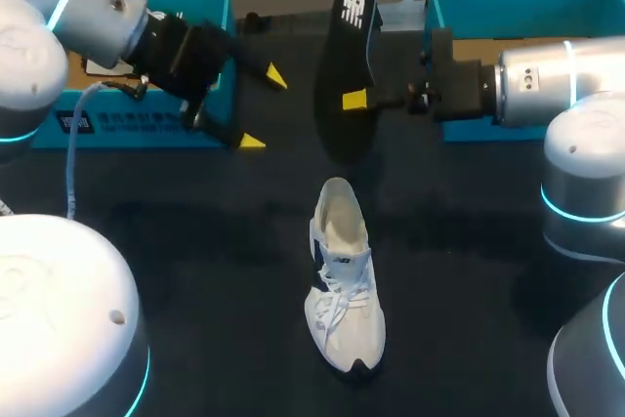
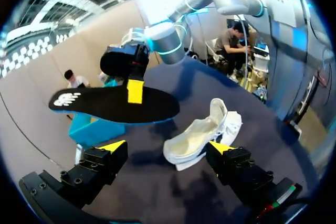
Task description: Take the shoe out of the shoebox, open the shoe tongue, remove and reinsert the insole, then place the shoe into the shoebox
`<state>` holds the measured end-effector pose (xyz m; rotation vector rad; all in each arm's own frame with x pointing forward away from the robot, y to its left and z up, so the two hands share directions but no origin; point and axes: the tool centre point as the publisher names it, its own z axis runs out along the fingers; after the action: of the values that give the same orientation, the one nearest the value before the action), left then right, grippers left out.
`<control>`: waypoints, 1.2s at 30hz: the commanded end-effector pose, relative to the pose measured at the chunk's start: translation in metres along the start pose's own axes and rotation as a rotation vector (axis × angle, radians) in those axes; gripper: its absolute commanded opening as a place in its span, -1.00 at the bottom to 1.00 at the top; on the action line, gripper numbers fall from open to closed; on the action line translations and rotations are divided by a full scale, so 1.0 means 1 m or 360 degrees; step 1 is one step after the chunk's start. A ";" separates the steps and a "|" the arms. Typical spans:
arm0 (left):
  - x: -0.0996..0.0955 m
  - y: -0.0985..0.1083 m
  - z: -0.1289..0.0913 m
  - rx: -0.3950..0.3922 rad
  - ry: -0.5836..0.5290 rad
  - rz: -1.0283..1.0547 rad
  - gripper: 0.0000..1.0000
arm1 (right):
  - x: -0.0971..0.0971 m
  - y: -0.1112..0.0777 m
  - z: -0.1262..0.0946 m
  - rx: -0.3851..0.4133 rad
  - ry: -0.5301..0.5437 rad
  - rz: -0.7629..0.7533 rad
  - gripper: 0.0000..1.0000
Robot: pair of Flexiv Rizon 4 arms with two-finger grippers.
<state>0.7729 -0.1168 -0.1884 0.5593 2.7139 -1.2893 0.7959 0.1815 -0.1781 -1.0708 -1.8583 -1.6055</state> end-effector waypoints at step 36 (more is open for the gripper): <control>0.067 0.044 0.078 -0.0557 0.0160 -0.0482 1.00 | -0.057 -0.030 0.012 -0.0022 0.0245 -0.0155 -1.00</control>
<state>0.7207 -0.1318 -0.2861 0.1861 3.0984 -0.8155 0.8081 0.1764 -0.2434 -0.8439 -1.8194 -1.7117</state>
